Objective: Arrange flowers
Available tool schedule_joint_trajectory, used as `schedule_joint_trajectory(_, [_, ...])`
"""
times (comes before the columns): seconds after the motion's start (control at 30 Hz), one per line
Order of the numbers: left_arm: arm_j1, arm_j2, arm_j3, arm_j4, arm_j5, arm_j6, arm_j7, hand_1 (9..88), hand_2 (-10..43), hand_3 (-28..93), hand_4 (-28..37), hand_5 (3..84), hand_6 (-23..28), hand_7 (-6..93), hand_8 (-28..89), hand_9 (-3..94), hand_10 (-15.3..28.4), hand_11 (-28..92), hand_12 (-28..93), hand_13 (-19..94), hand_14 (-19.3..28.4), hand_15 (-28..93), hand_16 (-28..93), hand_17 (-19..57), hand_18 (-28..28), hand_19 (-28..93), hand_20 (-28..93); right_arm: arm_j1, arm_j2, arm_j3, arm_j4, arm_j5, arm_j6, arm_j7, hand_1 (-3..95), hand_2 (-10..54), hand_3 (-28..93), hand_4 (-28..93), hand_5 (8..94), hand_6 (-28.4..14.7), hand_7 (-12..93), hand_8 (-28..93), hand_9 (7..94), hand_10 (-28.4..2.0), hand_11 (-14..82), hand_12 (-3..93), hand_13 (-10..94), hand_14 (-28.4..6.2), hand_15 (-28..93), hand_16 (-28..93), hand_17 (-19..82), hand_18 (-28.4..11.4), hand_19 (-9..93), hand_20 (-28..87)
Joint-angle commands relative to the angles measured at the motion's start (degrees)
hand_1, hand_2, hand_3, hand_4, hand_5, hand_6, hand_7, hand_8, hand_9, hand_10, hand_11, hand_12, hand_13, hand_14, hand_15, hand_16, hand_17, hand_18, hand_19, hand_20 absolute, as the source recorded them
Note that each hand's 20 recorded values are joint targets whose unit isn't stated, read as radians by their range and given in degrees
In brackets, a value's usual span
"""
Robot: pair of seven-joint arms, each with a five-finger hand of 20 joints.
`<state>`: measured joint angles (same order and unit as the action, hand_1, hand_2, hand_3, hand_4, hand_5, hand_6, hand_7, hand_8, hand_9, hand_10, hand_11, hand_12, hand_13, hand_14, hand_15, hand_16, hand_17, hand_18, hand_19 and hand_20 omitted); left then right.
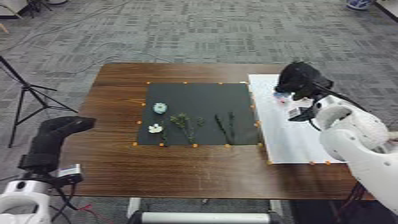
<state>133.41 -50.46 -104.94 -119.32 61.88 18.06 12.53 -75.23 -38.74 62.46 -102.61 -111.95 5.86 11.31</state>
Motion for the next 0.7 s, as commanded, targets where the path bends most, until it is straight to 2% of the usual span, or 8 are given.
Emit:
schedule_joint_trajectory(0.03, [-2.53,0.97,1.51,1.09,-0.53,0.23,-0.54,28.1,-2.5,68,-18.5,63.0,-0.9,24.3,-9,57.5,14.6,25,16,44,17.1,30,2,4.3,14.6,22,24,9.48,-13.96,-14.31,-1.77,-1.34,-7.23,-3.77,61.6,-9.5,58,-22,78.2,-0.4,31,12,90.5,-8.3,23.2,41.8,91,-1.4,55,38,55,-16.5,93,50])
schedule_joint_trajectory(0.1, [-3.70,1.17,2.28,1.29,0.11,0.03,-1.17,27.7,-1.9,69,-19.2,63.0,-1.0,24.4,-9,57.6,14.6,25,16,44,17.3,30,2,4.3,14.7,22,25,10.87,-17.00,-16.63,-0.81,-2.42,-8.57,-4.18,61.7,-9.5,58,-23,78.3,-0.3,31,11,91.0,-8.2,22.0,41.1,91,-1.5,54,38,55,-16.5,93,50])
schedule_joint_trajectory(0.23, [-5.78,1.56,3.81,1.66,0.07,-0.76,-1.63,26.8,-1.0,69,-20.4,63.8,-1.8,24.5,-9,58.2,14.6,25,16,44,17.3,30,2,4.3,14.6,22,25,11.51,-22.07,-19.15,1.40,-3.11,-7.90,-2.95,61.7,-9.5,57,-23,78.7,-0.2,30,11,91.7,-8.2,19.5,40.0,91,-1.5,54,38,55,-16.4,93,50])
schedule_joint_trajectory(0.33, [-6.50,1.47,4.89,1.54,0.18,-0.56,-1.87,26.4,-0.7,70,-21.0,64.1,-2.3,24.5,-9,58.6,14.2,24,16,44,17.4,30,2,4.3,14.6,22,25,11.56,-25.46,-19.15,3.59,-2.36,-8.44,-2.46,61.7,-9.5,57,-23,79.1,-0.1,29,10,92.3,-7.6,17.5,38.3,91,-1.6,54,38,55,-16.4,93,49])
schedule_joint_trajectory(0.4, [-6.99,1.16,5.39,1.76,0.08,-0.95,-2.06,26.2,-0.6,70,-21.1,64.2,-2.6,24.5,-9,58.9,14.1,24,16,44,17.4,30,2,4.3,14.6,22,25,11.83,-27.48,-19.14,5.35,-3.01,-8.71,-2.48,61.6,-9.5,56,-23,79.6,0.0,29,10,92.8,-7.5,16.8,37.7,91,-1.7,54,38,55,-16.6,93,50])
schedule_joint_trajectory(0.43, [-6.07,0.82,5.05,1.46,0.01,-1.07,-1.59,26.1,-0.5,70,-21.2,64.1,-2.9,24.5,-9,59.1,14.0,24,16,44,17.5,30,2,4.3,14.6,22,25,11.91,-27.95,-19.79,5.63,-3.44,-8.07,-2.05,61.6,-9.5,56,-23,79.9,0.2,28,10,92.9,-7.5,16.6,37.4,91,-1.7,54,37,55,-16.6,93,50])
schedule_joint_trajectory(0.53, [-5.84,0.13,5.66,1.13,-0.46,-0.76,-1.30,25.7,-0.2,70,-21.4,63.8,-3.7,24.8,-10,59.6,13.5,23,16,44,17.5,30,3,4.2,14.6,22,25,11.24,-30.95,-18.47,8.02,-3.46,-9.89,-2.05,61.5,-9.5,56,-24,80.8,0.5,27,10,93.4,-7.5,14.7,34.6,92,-1.8,54,37,55,-16.5,93,50])
schedule_joint_trajectory(0.7, [-6.99,-0.71,7.15,1.49,-0.08,-1.15,-1.13,25.4,0.1,70,-21.5,63.4,-4.5,25.7,-10,59.7,13.1,23,16,45,17.7,29,3,4.0,14.8,22,25,10.52,-34.55,-17.39,12.77,-6.45,-10.77,-3.26,61.6,-9.5,55,-25,81.9,1.3,24,8,93.3,-8.3,9.5,29.0,92,-2.0,54,36,56,-16.7,93,50])
